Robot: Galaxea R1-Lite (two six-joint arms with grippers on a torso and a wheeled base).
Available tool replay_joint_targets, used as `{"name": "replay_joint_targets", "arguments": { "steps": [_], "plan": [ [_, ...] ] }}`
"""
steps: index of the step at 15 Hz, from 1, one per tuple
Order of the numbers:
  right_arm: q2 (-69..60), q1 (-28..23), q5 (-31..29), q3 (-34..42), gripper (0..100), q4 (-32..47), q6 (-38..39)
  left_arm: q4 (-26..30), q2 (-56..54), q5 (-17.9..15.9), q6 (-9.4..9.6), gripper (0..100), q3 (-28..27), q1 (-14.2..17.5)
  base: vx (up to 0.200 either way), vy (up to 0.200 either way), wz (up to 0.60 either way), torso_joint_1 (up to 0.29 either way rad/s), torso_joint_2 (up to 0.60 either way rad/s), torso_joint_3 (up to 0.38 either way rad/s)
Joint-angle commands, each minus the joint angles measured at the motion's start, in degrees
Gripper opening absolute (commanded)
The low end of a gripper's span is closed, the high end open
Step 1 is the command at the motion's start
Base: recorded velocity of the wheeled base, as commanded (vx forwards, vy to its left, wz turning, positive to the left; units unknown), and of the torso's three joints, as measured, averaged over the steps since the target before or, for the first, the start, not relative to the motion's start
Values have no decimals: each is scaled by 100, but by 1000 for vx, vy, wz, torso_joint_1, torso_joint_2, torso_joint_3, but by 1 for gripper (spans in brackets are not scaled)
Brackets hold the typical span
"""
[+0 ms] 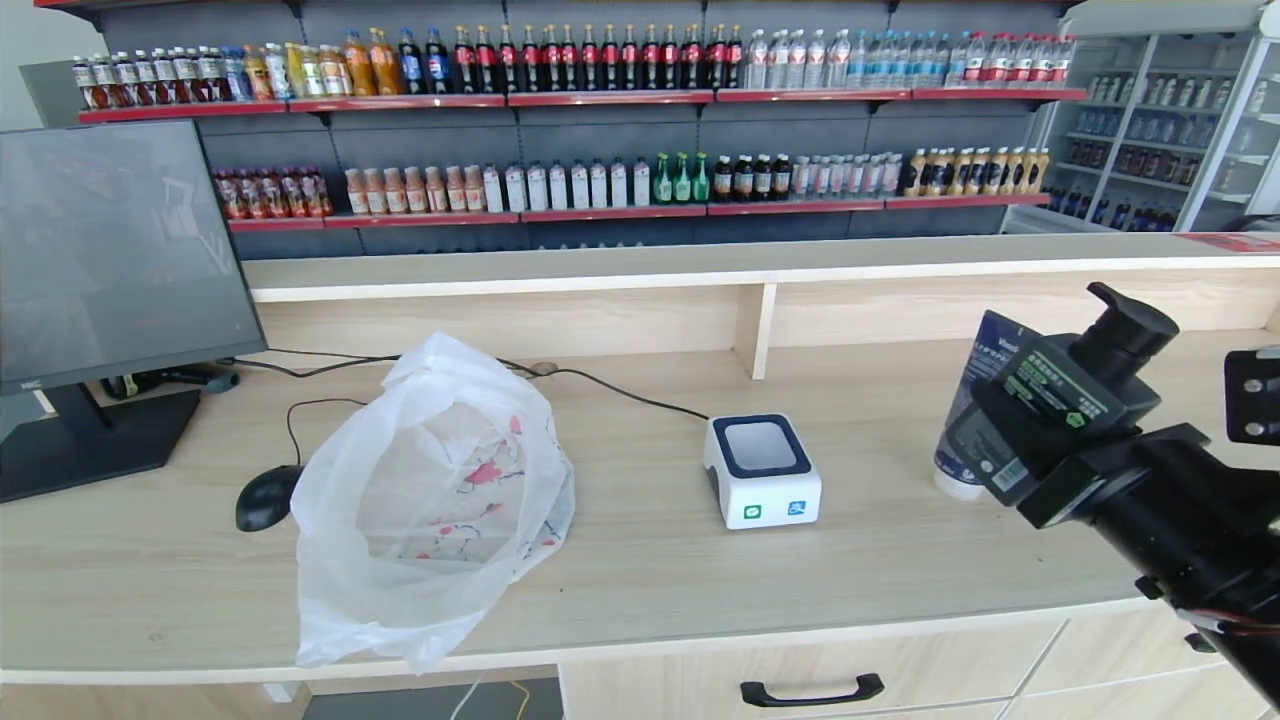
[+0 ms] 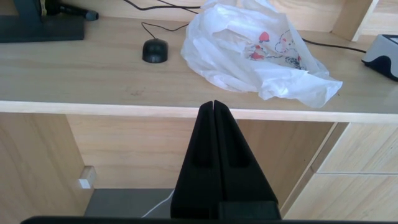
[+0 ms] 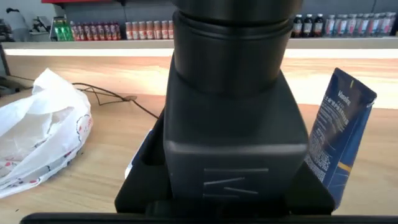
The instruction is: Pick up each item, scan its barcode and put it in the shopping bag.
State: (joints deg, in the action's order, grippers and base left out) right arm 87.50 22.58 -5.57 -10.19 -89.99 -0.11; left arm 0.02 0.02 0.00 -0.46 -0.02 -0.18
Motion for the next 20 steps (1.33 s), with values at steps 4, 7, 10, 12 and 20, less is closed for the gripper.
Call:
{"name": "replay_joint_targets", "arguments": {
  "steps": [4, 7, 10, 12, 20],
  "plan": [
    [39, -307, -287, 114, 0, -1, -411, 6, -2, 0, -6, 0, -6, 9, 0, 0, 0, 0, 0, 0],
    [144, -280, -137, 96, 0, -1, -446, 6, -2, 9, -42, 0, -6, 9, 0, 133, 0, -2, 2, 0],
    [-225, -245, 460, 474, 0, -1, -358, 6, -2, 9, -42, 0, -6, 9, 0, 200, 0, 15, 6, -4],
    [-234, -280, 460, 527, 0, -1, -543, 6, -2, 0, -33, 0, -6, 9, 0, 200, 0, 0, 0, 0],
    [-40, -307, 452, 228, 0, -1, -604, 6, -2, 0, -24, 0, -6, 9, 0, 50, 0, -2, -1, 1]
  ]
}}
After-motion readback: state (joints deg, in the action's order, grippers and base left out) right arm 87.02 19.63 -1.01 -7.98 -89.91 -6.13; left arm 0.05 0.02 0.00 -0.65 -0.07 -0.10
